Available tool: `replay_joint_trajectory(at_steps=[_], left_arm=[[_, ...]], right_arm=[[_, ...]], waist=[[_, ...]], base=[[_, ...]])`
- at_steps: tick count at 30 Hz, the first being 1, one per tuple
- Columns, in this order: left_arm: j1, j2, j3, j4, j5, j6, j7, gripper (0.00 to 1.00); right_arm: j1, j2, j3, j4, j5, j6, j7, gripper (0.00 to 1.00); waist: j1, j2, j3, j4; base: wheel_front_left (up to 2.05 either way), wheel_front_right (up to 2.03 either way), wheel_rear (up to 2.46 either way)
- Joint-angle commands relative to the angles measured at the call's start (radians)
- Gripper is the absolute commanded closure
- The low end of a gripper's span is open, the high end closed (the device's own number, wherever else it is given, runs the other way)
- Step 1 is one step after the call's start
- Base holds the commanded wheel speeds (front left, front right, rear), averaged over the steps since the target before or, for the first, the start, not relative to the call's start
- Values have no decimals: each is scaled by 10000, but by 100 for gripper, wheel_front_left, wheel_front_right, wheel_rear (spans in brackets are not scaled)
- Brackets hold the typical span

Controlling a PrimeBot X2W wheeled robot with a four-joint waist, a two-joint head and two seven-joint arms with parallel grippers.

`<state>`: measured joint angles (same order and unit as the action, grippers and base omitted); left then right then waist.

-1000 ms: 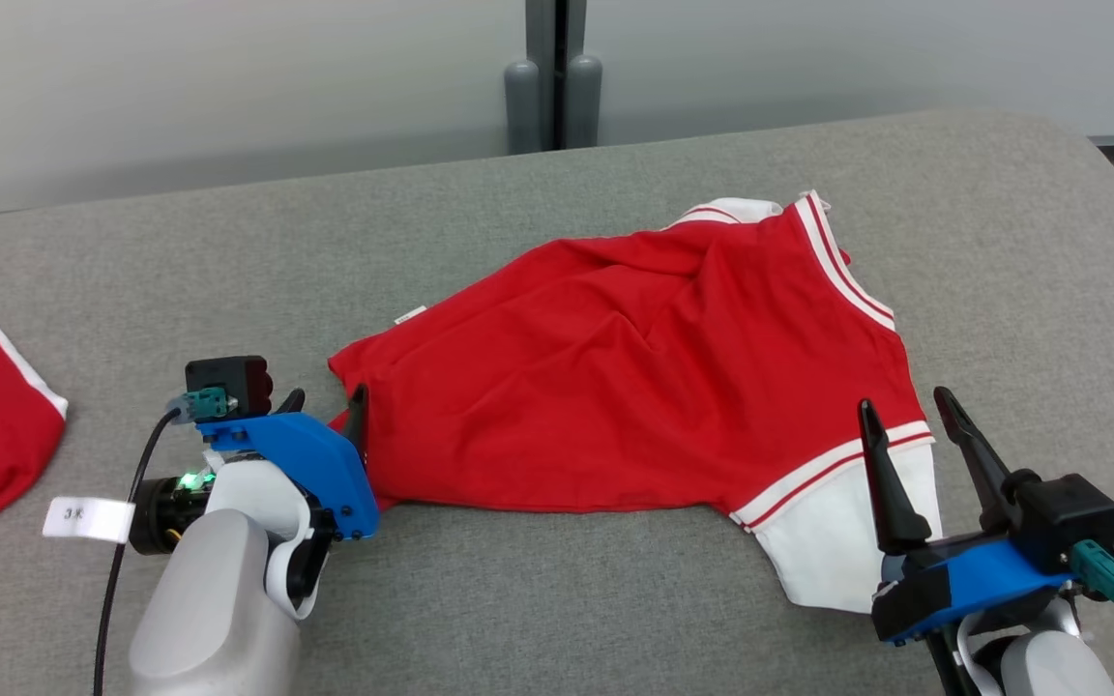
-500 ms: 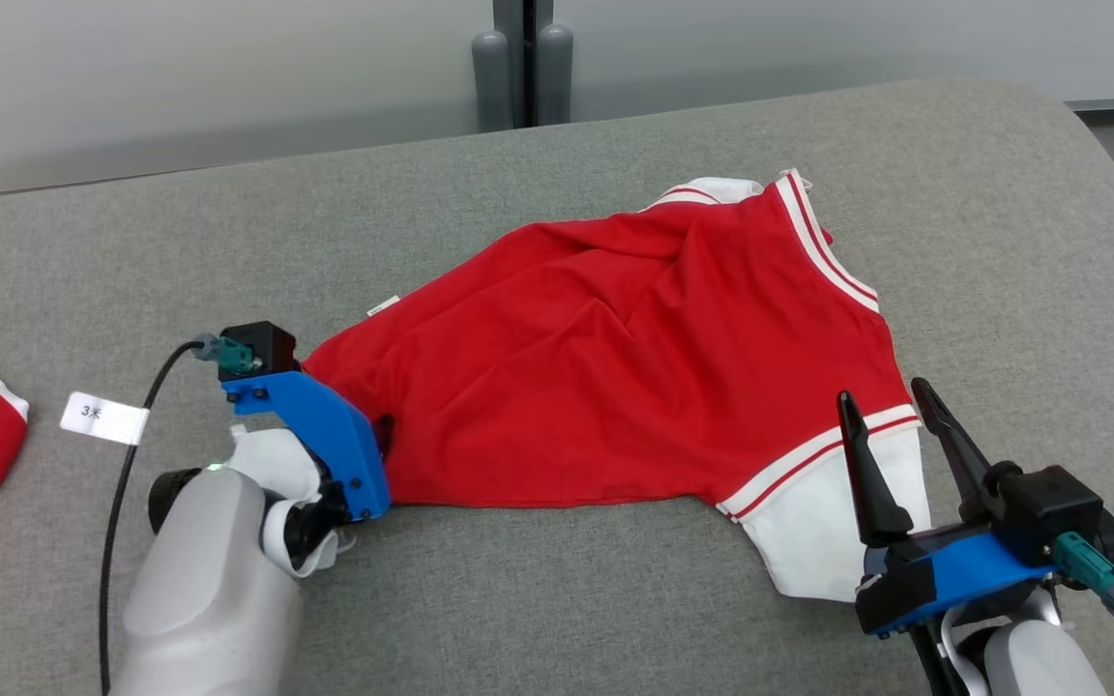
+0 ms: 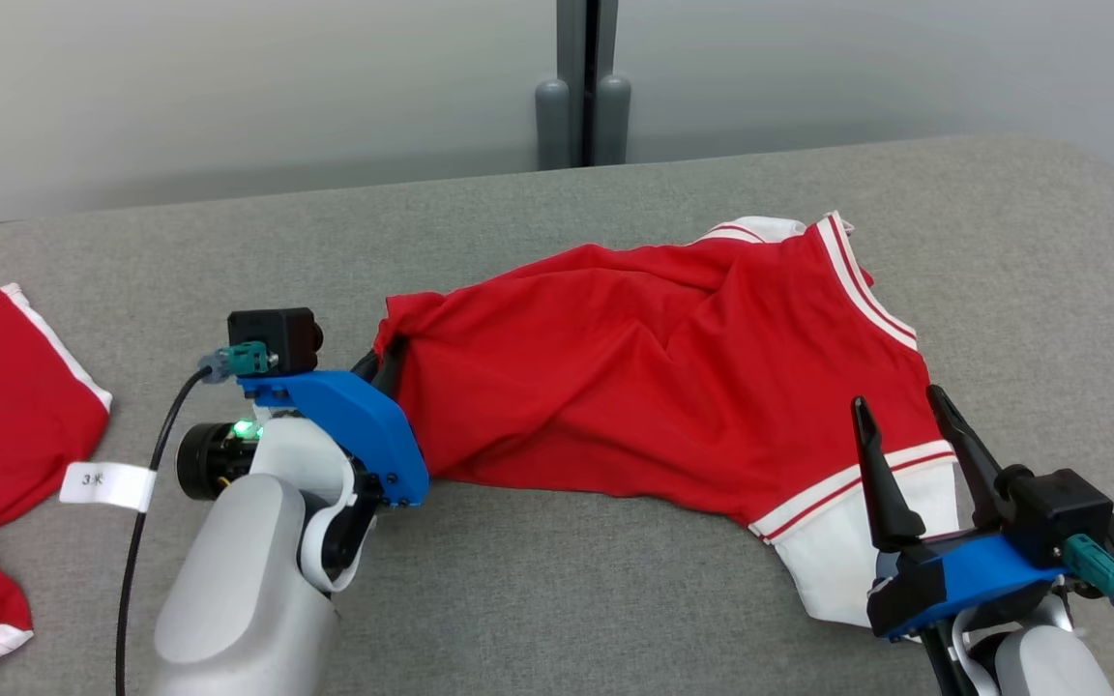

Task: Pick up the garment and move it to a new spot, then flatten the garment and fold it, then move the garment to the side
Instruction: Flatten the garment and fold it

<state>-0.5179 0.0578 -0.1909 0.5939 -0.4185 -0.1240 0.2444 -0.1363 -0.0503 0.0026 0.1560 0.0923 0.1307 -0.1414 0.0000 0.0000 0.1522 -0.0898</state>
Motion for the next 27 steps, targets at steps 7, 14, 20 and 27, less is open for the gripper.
replay_joint_trajectory(at_steps=[7, 14, 20, 27], left_arm=[[1007, -32, -170, -1602, -153, 570, 80, 100], [2226, -57, -599, -4262, -702, 1148, 911, 100], [1757, 177, -29, -3847, -793, 1593, 737, 100], [134, 1023, 218, -1659, 2, 1279, -1009, 100]], right_arm=[[322, -4, -115, -236, -83, 1, 131, 0], [373, -5, -185, -495, -91, 1, 204, 0], [-38, -2, 3, -654, -32, 3, 115, 0], [-480, -5, 384, -631, 67, 1, -19, 0]], waist=[[0, 0, -213, 319], [0, 0, 74, 315], [0, 0, 730, -41], [0, 0, 1451, -664]], base=[[0, 0, 0], [0, 0, 0], [0, 0, 0], [0, 0, 0]])
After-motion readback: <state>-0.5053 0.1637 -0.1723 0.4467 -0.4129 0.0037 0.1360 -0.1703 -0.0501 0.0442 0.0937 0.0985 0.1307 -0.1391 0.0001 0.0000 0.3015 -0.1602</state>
